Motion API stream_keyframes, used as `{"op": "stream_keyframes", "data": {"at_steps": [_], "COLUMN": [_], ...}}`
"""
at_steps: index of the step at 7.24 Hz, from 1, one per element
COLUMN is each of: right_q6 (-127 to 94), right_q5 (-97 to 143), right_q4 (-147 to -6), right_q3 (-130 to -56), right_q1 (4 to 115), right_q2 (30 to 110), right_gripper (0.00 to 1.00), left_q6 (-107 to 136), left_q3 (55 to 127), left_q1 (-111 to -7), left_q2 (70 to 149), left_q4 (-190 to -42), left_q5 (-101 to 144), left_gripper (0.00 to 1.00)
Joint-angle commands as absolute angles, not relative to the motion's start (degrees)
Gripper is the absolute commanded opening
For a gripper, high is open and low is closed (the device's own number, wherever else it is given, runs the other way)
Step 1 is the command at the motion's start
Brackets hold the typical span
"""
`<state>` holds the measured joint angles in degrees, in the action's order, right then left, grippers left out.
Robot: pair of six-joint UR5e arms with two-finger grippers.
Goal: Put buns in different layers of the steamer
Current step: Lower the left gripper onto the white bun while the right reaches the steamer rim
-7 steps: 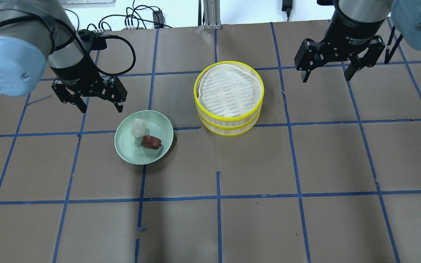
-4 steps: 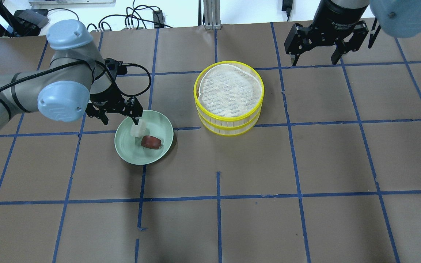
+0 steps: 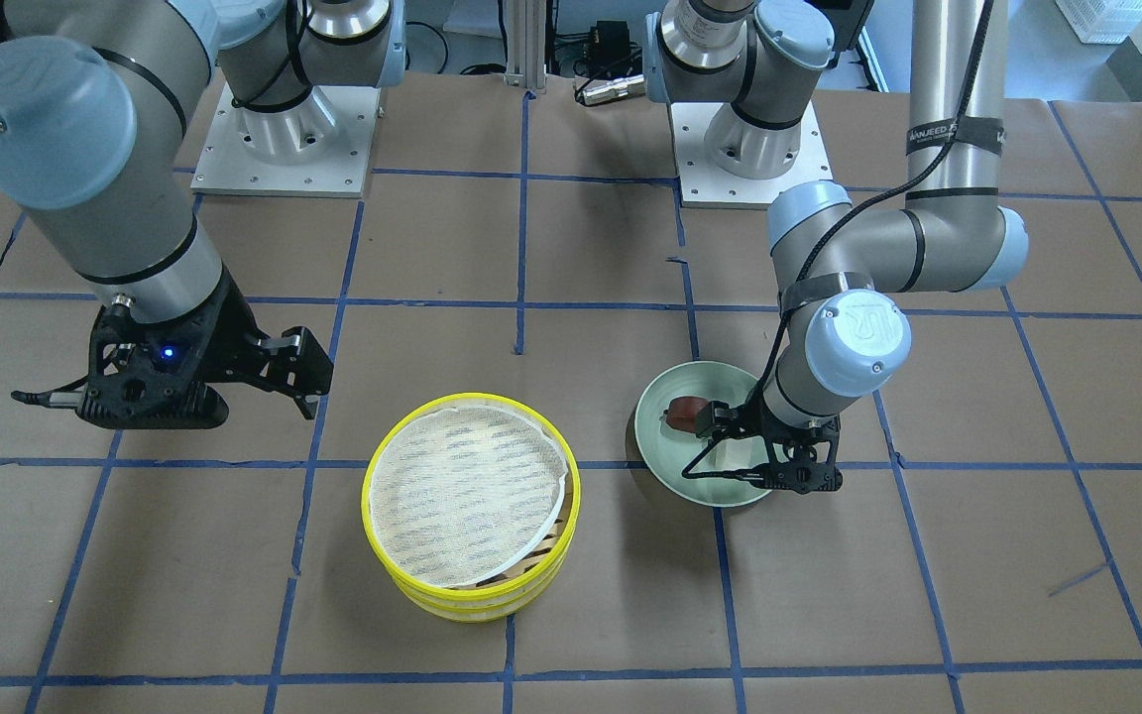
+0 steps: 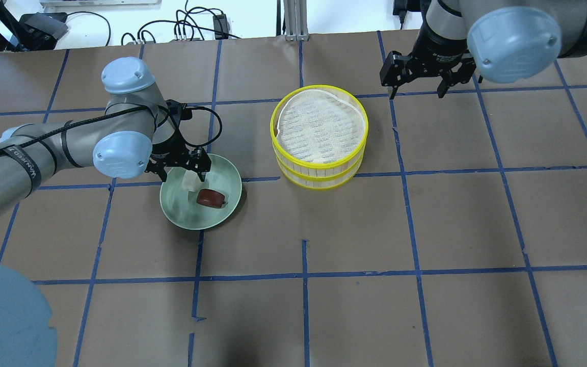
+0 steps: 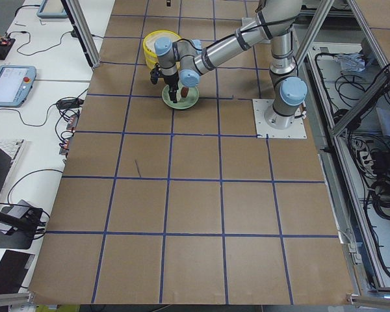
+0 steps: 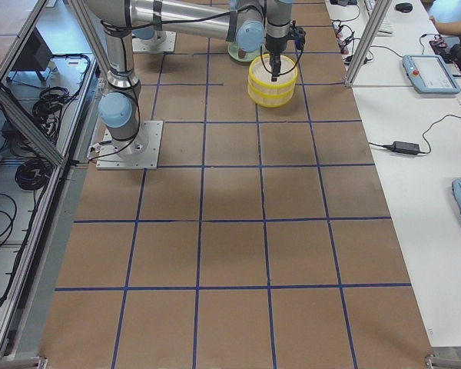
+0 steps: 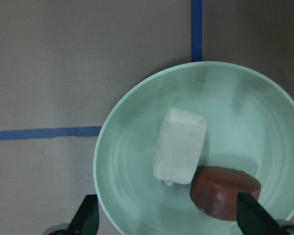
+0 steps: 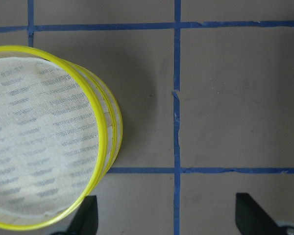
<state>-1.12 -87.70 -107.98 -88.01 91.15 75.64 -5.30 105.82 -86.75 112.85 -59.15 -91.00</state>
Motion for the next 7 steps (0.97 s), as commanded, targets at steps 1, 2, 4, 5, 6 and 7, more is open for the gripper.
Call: {"op": "stream_keyframes", "data": {"at_steps": [1, 2, 4, 5, 6, 7], "right_q6": [-4.63, -6.31, -8.95, -11.31, -11.42, -11.34], "right_q5": [-87.45, -87.45, -88.42, -88.16, -88.33, -88.5], "right_q4": [-112.92, -114.16, -116.1, -115.93, -115.58, -115.14], "right_q3": [-88.16, -87.98, -88.42, -88.59, -88.94, -89.12], "right_q1": [93.67, 95.17, 96.85, 97.38, 97.82, 97.82], "right_q2": [71.56, 69.28, 65.85, 64.79, 64.08, 63.81], "right_gripper": [0.99, 1.0, 0.97, 0.86, 0.68, 0.52], "left_q6": [-5.01, -4.92, -4.66, -4.05, -1.61, -0.28], "left_q3": [106.08, 106.08, 105.38, 105.47, 105.47, 105.38], "left_q1": [-86.75, -86.75, -86.75, -86.75, -86.75, -86.75], "left_q2": [113.73, 113.73, 113.73, 113.64, 113.56, 113.38], "left_q4": [-57.31, -57.13, -57.04, -57.04, -57.13, -57.13], "left_q5": [-90.7, -90.7, -90.79, -90.79, -90.7, -90.7], "left_gripper": [0.95, 0.89, 0.67, 0.43, 0.2, 0.09]}}
